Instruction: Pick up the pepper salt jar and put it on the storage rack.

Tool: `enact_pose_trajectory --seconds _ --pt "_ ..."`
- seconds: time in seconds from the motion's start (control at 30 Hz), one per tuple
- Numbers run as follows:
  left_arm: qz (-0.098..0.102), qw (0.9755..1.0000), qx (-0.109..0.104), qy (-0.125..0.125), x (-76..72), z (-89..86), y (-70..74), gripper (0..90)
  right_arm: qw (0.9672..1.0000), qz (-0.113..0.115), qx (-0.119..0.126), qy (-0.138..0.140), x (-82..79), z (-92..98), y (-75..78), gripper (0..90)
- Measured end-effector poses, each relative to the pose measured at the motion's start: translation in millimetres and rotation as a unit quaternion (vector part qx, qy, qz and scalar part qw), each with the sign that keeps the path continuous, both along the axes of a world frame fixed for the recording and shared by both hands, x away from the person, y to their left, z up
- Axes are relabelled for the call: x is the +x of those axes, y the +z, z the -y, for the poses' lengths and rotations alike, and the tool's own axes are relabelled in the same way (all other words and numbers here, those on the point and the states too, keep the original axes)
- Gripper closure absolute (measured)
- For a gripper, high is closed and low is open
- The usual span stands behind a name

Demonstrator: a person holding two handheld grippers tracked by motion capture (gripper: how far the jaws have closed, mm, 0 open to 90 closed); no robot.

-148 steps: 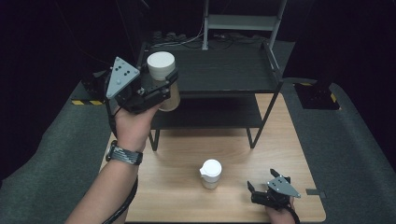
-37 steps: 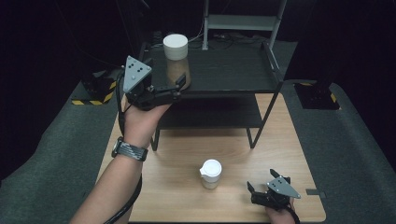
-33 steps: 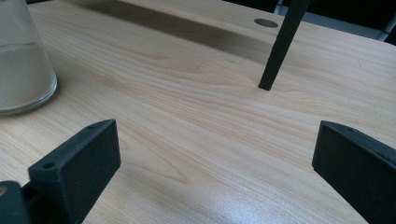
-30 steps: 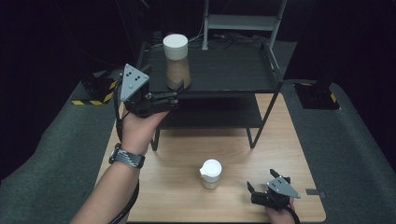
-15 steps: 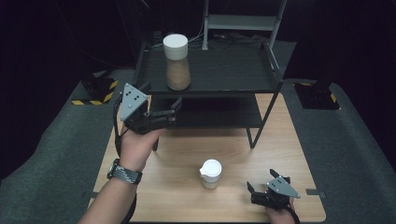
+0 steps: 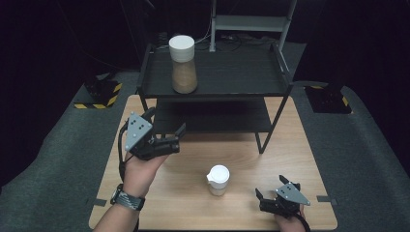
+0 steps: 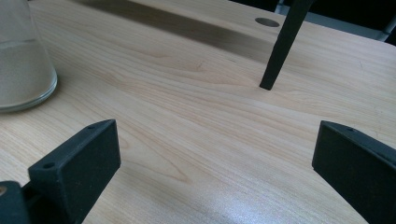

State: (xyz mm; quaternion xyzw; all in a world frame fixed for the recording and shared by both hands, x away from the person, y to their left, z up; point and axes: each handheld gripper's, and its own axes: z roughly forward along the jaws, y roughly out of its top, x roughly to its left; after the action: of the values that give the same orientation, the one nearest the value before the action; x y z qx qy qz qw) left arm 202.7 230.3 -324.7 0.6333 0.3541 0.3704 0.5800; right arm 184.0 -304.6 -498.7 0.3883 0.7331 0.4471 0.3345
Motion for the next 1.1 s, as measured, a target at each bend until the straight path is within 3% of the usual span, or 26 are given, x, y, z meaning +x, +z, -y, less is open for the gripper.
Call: enact_pose_trajectory --seconds 0.57,0.93,1.1 --pt "-0.02 0.9997 0.015 -0.009 -23.8 -9.7 -61.6 0.4 1.0 0.001 -0.004 -0.001 -0.5 -1.5 0.2 0.3" --pt "-0.064 0.9977 0.016 -0.015 -31.1 -15.6 -103.4 0.4 1.0 0.001 -0.005 -0.002 -0.6 -2.3 0.3 0.3" --pt "-0.086 0.9957 0.031 -0.014 -31.2 -19.0 -120.1 0.4 1.0 0.001 -0.007 -0.005 -0.9 -3.5 0.4 0.4"
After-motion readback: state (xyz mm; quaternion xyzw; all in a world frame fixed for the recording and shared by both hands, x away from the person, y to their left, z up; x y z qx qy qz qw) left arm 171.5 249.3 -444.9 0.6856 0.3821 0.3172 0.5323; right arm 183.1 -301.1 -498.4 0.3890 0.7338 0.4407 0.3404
